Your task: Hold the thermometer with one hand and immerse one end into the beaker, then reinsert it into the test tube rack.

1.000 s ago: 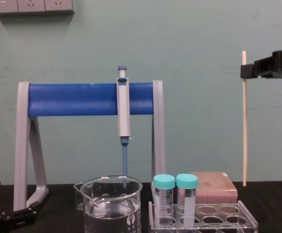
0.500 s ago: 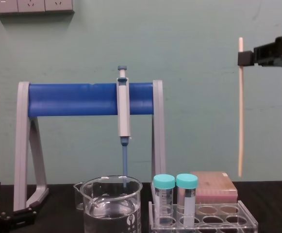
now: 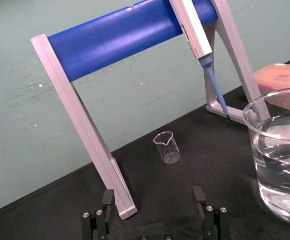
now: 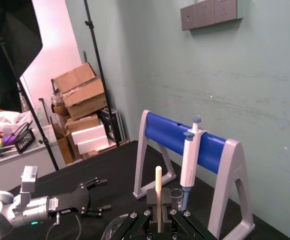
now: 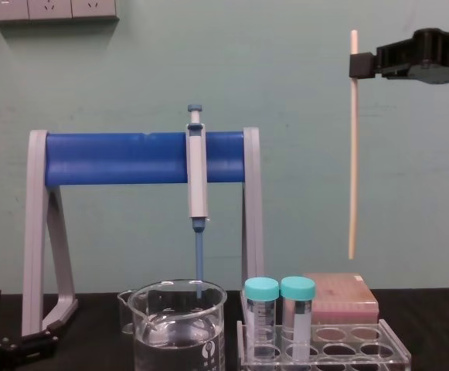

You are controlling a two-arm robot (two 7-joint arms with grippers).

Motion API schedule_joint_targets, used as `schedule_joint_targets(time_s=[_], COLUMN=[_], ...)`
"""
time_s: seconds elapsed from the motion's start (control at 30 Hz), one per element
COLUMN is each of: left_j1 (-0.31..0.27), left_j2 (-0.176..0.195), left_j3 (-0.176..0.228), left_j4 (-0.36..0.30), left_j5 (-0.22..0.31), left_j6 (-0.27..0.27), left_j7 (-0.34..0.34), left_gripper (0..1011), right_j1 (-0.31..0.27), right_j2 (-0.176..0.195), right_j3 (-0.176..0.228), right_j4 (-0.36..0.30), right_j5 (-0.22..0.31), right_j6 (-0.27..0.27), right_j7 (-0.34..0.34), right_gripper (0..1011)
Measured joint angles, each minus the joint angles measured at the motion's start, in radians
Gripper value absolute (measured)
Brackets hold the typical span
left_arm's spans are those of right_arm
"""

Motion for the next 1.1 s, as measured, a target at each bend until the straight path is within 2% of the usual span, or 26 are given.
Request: schedule_joint_targets(time_s=[0.27, 1.1], left_j1=[0.000, 0.000], left_j2=[0.000, 0.000], left_j3=[0.000, 0.000], left_j4=[0.000, 0.000], left_j5=[0.000, 0.000], left_j6=[0.000, 0.000], left_j7=[0.000, 0.000], left_gripper=[1004, 1004], right_j1=[0.015, 0.040], right_j2=[0.001, 0.017], right_j3=[-0.034, -0.098], right_j4=[-0.011, -0.063], right_j5=[0.005, 0.037], right_j6=[-0.005, -0.017], right_j7=[-0.005, -0.054], right_gripper=[55, 55])
